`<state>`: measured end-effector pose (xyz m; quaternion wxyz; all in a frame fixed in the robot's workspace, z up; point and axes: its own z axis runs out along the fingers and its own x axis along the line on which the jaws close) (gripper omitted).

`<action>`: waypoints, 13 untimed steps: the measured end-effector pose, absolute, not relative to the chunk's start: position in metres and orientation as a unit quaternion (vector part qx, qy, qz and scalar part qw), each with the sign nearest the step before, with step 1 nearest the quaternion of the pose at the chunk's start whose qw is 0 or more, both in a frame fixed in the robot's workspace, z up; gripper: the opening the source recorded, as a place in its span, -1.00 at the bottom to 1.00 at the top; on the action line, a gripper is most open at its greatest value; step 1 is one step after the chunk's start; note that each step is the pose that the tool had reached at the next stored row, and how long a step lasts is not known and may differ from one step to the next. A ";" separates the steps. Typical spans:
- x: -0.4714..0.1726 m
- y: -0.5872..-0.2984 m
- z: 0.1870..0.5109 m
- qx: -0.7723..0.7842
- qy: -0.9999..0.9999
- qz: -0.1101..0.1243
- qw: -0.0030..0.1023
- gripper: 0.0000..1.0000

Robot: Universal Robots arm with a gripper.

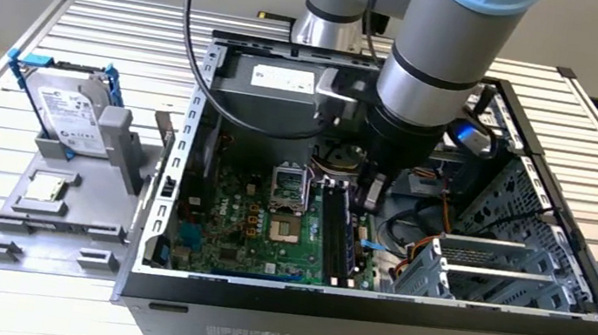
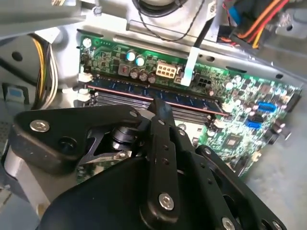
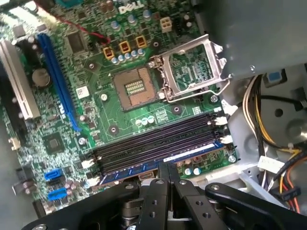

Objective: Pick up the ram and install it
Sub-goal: 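Press down the ram until it locks into place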

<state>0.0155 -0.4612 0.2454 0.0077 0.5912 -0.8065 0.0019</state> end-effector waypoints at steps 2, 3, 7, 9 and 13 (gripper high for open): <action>0.015 -0.461 0.245 0.606 -0.796 0.002 0.008 -1.00; 0.015 -0.461 0.245 0.613 -0.790 0.002 0.008 -1.00; 0.015 -0.461 0.245 0.641 -0.767 0.003 0.007 -1.00; 0.015 -0.461 0.245 0.655 -0.756 0.003 0.007 -1.00; 0.015 -0.461 0.245 0.678 -0.735 0.003 0.007 -1.00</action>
